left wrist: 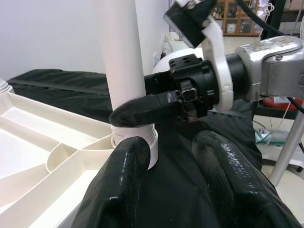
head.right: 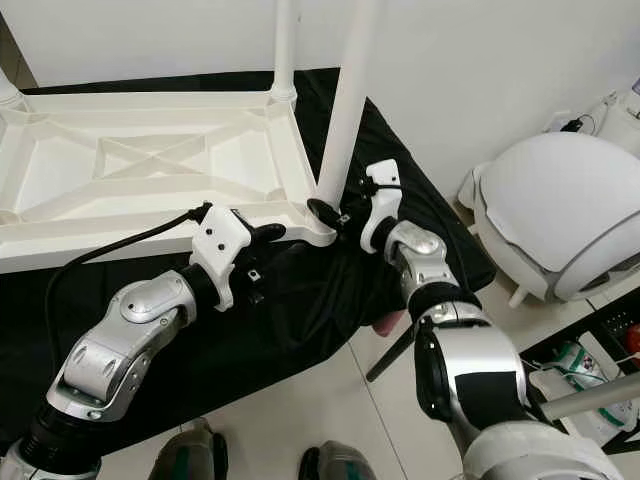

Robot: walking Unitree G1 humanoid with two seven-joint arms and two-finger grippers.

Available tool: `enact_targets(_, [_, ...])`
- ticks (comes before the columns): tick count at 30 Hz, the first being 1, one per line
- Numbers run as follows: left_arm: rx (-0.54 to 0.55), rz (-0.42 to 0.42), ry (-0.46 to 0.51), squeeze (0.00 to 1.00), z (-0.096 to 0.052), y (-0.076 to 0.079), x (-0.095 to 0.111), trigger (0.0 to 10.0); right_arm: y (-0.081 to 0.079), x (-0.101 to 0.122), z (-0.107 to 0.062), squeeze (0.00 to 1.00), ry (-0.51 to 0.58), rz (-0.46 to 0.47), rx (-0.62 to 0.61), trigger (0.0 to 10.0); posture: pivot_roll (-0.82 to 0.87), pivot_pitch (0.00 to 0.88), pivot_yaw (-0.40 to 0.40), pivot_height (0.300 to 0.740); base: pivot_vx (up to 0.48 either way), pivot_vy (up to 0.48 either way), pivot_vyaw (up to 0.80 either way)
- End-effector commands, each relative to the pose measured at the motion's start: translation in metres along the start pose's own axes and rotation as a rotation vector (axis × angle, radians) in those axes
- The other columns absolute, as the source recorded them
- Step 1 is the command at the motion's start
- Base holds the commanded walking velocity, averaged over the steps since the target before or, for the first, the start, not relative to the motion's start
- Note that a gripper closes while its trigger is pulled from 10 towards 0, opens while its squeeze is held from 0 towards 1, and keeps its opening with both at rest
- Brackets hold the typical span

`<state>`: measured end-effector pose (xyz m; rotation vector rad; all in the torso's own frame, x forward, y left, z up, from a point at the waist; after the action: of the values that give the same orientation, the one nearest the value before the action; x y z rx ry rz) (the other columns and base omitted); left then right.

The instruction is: Building children table

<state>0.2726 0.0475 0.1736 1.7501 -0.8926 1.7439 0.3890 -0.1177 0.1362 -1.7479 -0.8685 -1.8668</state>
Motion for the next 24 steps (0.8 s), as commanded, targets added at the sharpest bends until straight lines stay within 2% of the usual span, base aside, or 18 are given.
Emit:
enact_targets(1, [0.004,0.000,0.000,0.00,-0.001,0.001,0.001,10.0,-0.005,0.005,-0.001,0.00,0.052,-0.003,0.036,0.0,0.00,0.021,-0.070,0.740,0.000,0.000,0.00])
enact_targets(6, [0.000,0.000,-0.002,0.00,0.000,0.002,0.001,10.0,-0.009,0.010,-0.002,0.00,0.101,-0.009,0.037,0.0,-0.01,0.024,-0.066,0.740,0.000,0.000,0.00])
enact_targets(10, [-0.006,0.001,-0.002,0.00,0.000,0.002,0.001,10.0,-0.019,0.013,-0.007,0.00,0.153,-0.002,0.030,0.0,-0.02,0.023,-0.063,0.740,0.000,0.000,0.00])
enact_targets(15, [-0.007,0.001,-0.003,0.00,0.000,0.002,0.001,10.0,-0.025,0.008,-0.012,0.00,0.133,-0.001,-0.005,0.0,-0.02,0.025,-0.065,0.740,0.000,0.000,0.00])
enact_targets(16, [-0.007,0.001,-0.003,0.00,0.000,0.002,0.001,10.0,-0.022,0.002,-0.011,0.00,0.085,-0.012,-0.070,0.0,-0.02,0.027,-0.066,0.740,0.000,0.000,0.00])
enact_targets(18, [-0.007,0.001,-0.003,0.00,0.000,0.002,0.001,10.0,-0.020,-0.002,-0.011,0.00,0.052,-0.023,-0.116,0.0,-0.02,0.027,-0.066,0.740,0.000,0.000,0.00])
enact_targets(20, [-0.006,-0.001,-0.003,0.00,0.000,0.002,0.000,10.0,-0.020,-0.006,-0.009,0.00,0.025,0.020,-0.268,0.0,-0.02,0.029,-0.068,0.740,0.000,0.000,0.00])
enact_targets(21, [-0.006,-0.001,-0.003,0.00,0.000,0.002,0.000,10.0,-0.020,-0.006,-0.009,0.00,0.025,0.020,-0.268,0.0,-0.02,0.029,-0.068,0.740,0.000,0.000,0.00])
enact_targets(24, [-0.007,-0.003,-0.003,0.00,0.000,0.003,0.000,10.0,-0.031,-0.003,-0.009,0.00,0.038,0.098,-0.505,0.0,-0.02,0.029,-0.065,0.740,0.000,0.000,0.00])
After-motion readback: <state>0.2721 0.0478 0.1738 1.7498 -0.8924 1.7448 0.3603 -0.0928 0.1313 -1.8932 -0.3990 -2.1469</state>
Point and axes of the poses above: a point about 5 cm out from each wrist's last joint towards the gripper, its own z axis pointing out of the wrist towards the gripper, its own x axis along the axis of the wrist's last joint, y = z × x, the point moved 3 cm from there along z, pointing out of the wrist towards the gripper, and after that the axes turned 4 degrees about -z, right-handed, at the moved point
